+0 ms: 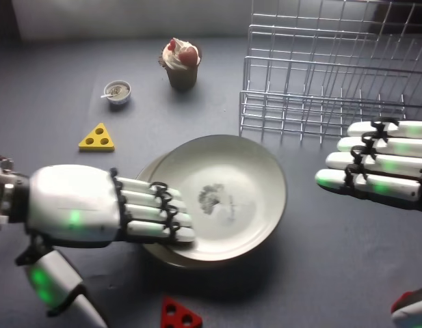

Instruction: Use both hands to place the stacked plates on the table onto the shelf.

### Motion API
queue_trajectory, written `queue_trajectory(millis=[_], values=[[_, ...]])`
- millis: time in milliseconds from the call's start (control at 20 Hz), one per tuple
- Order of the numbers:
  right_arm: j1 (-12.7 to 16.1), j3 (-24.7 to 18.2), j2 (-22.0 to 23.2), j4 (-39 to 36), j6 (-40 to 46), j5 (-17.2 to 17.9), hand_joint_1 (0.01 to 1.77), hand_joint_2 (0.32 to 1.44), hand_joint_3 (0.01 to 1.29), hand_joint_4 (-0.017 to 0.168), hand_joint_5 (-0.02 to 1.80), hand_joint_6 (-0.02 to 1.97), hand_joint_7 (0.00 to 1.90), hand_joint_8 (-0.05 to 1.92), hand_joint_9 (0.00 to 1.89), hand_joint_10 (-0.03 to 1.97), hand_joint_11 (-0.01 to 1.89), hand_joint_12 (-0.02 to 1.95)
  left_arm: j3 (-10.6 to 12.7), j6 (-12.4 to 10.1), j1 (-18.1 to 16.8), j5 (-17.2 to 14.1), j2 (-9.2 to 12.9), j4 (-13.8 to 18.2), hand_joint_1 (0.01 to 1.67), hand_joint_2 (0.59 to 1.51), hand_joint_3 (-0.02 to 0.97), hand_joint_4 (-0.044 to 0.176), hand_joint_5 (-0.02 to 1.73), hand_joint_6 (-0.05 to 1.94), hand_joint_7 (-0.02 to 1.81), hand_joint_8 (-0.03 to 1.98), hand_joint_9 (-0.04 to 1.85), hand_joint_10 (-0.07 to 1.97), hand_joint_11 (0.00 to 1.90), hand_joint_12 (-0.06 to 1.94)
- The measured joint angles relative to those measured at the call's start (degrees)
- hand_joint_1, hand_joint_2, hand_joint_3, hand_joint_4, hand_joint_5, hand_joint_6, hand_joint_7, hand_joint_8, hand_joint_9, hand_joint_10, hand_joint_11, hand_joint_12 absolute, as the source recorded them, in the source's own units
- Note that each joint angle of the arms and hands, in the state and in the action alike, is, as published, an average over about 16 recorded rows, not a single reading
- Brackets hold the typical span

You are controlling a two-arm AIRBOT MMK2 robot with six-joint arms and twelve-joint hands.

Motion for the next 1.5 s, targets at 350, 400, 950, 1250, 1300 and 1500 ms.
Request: queue_trajectory(millis=[350, 400, 950, 1250, 1300, 1500], values=[[3.88, 0.83, -3.04, -0.74, -4.75, -4.39, 0.11, 0.91, 0.01, 0.003, 0.06, 0.02, 0.10, 0.00, 0.12, 0.00, 0.13, 0.02, -1.26, -0.08, -2.14, 2.44, -2.84, 0.26, 0.02, 0.827, 0.020, -0.006, 0.04, -0.02, 0.05, -0.01, 0.06, -0.02, 0.10, -0.01], [4.32, 0.97, -3.60, -0.57, -5.72, -4.96, 0.16, 0.90, 0.01, 0.003, 0.06, 0.02, 0.11, 0.00, 0.13, 0.00, 0.14, 0.02, -1.37, -0.10, -2.44, 2.69, -3.18, 0.34, 0.02, 0.828, 0.020, -0.006, 0.04, -0.02, 0.05, -0.01, 0.06, -0.02, 0.10, -0.01], [6.63, 4.84, -11.40, 4.31, -14.42, -9.72, 0.86, 0.88, 0.01, 0.003, 0.16, 0.02, 0.18, 0.00, 0.21, 0.00, 0.23, 0.04, -1.57, -0.17, -3.90, 3.87, -4.88, 0.94, 0.02, 0.833, 0.020, -0.006, 0.03, -0.03, 0.04, -0.01, 0.07, -0.02, 0.11, 0.00], [6.57, 7.97, -16.44, 7.37, -17.98, -10.43, 1.08, 0.89, 0.01, 0.003, 0.23, 0.02, 0.22, 0.00, 0.24, 0.00, 0.26, 0.06, -1.33, -0.17, -3.91, 3.73, -5.04, 1.05, 0.02, 0.835, 0.020, -0.006, 0.04, -0.03, 0.04, -0.01, 0.07, -0.02, 0.11, 0.00], [6.59, 8.51, -17.28, 7.75, -18.41, -10.47, 1.09, 0.90, 0.01, 0.003, 0.24, 0.02, 0.22, 0.00, 0.24, 0.00, 0.26, 0.06, -1.27, -0.17, -3.91, 3.68, -5.07, 1.06, 0.02, 0.835, 0.020, -0.006, 0.04, -0.03, 0.04, -0.01, 0.07, -0.02, 0.11, 0.00], [6.88, 10.34, -20.33, 8.92, -19.95, -10.65, 1.11, 0.92, 0.01, 0.003, 0.27, 0.02, 0.23, 0.01, 0.24, 0.00, 0.26, 0.05, -1.01, -0.17, -3.91, 3.47, -5.18, 1.11, 0.02, 0.836, 0.020, -0.006, 0.04, -0.02, 0.04, -0.01, 0.07, -0.02, 0.12, 0.00]])
